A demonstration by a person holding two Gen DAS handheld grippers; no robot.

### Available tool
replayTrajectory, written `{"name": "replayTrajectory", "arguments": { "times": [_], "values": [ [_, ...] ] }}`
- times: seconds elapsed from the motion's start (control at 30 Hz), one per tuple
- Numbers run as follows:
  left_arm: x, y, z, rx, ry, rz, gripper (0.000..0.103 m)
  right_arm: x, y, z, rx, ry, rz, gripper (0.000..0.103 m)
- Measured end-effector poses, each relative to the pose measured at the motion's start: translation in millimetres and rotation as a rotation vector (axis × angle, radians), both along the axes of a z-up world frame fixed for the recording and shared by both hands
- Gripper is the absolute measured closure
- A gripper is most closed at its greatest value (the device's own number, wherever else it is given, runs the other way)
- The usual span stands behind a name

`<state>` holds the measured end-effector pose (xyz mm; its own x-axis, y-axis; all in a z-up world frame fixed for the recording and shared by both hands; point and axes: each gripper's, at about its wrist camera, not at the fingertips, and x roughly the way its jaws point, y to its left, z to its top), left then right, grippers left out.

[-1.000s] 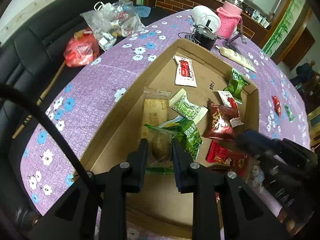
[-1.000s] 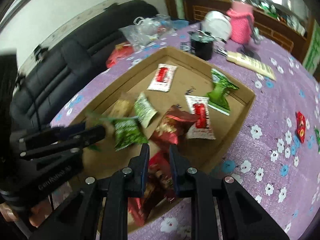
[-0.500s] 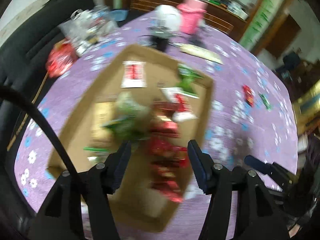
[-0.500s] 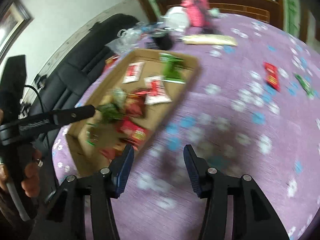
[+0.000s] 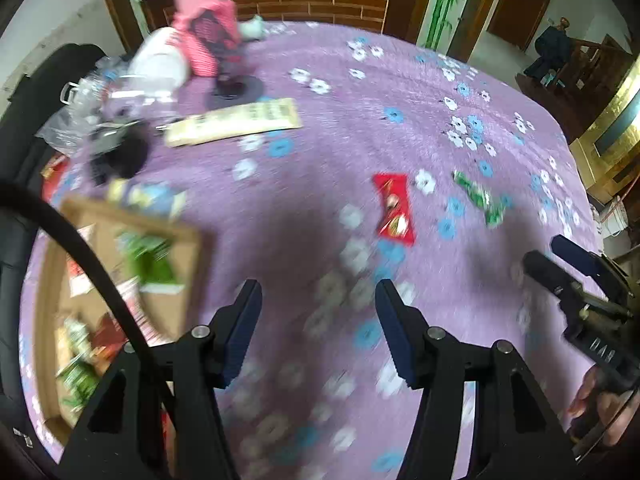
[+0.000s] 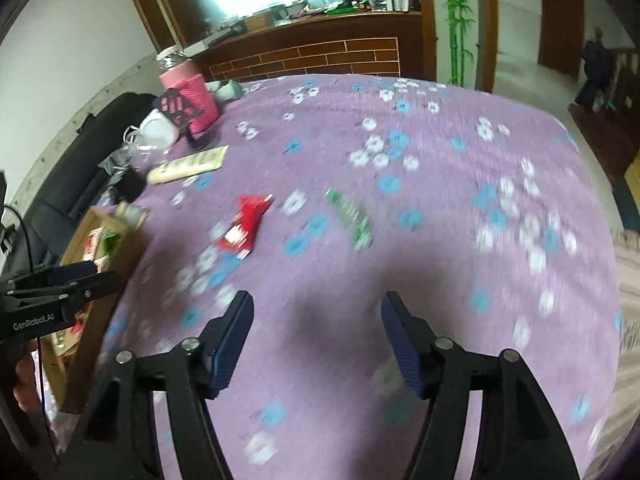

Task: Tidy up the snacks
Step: 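Move both grippers back to the loose snacks on the table, then grasp a red candy packet with the left gripper while the right grasps a green-wrapped candy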

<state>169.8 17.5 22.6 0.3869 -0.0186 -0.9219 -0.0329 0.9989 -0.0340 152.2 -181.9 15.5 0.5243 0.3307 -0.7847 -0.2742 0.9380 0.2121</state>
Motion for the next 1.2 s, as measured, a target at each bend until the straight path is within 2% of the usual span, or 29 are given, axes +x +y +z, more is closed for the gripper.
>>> {"name": "replayTrajectory", "arguments": {
  "times": [0.2, 0.33, 0.43, 0.6, 0.63, 0.67, 0.73, 0.83, 0.87, 0.93, 1.03, 1.13, 1.17, 1.2],
  "values": [
    [49, -14, -25, 0.052, 0.037, 0.05, 0.043, 57, 15, -27, -0.089, 0.008, 0.069, 0.036],
    [65, -18, -33, 0.023, 0.064, 0.071, 0.043, 75, 17, -41, -0.103, 0.012, 0.097, 0.037],
    [71, -23, -40, 0.036, 0.089, 0.073, 0.043, 83, 20, -47, -0.108, 0.021, 0.11, 0.038],
    [78, -33, -54, 0.044, 0.124, 0.062, 0.043, 88, 25, -50, -0.15, 0.008, 0.144, 0.047],
    [79, -34, -56, 0.031, 0.128, 0.062, 0.043, 88, 25, -49, -0.16, 0.004, 0.151, 0.051],
    [79, -36, -56, 0.021, 0.129, 0.061, 0.043, 87, 26, -50, -0.184, -0.004, 0.154, 0.056],
    [77, -36, -48, 0.031, 0.1, 0.078, 0.043, 87, 29, -50, -0.204, -0.013, 0.166, 0.058],
    [72, -33, -24, -0.052, 0.04, 0.101, 0.043, 85, 26, -50, -0.183, -0.008, 0.175, 0.058],
    [72, -33, -19, -0.102, 0.031, 0.105, 0.041, 86, 25, -50, -0.176, -0.006, 0.177, 0.058],
    [77, -39, -17, -0.135, 0.045, 0.092, 0.037, 87, 24, -50, -0.17, -0.006, 0.178, 0.058],
    [86, -50, -29, -0.086, 0.064, 0.1, 0.037, 86, 27, -51, -0.183, -0.021, 0.184, 0.058],
    [89, -55, -48, -0.077, 0.121, 0.133, 0.037, 84, 29, -51, -0.201, -0.043, 0.197, 0.059],
    [87, -54, -54, -0.077, 0.134, 0.144, 0.037, 84, 29, -51, -0.207, -0.052, 0.202, 0.062],
    [87, -56, -52, -0.061, 0.105, 0.146, 0.037, 84, 30, -51, -0.208, -0.056, 0.203, 0.064]
  ]
}}
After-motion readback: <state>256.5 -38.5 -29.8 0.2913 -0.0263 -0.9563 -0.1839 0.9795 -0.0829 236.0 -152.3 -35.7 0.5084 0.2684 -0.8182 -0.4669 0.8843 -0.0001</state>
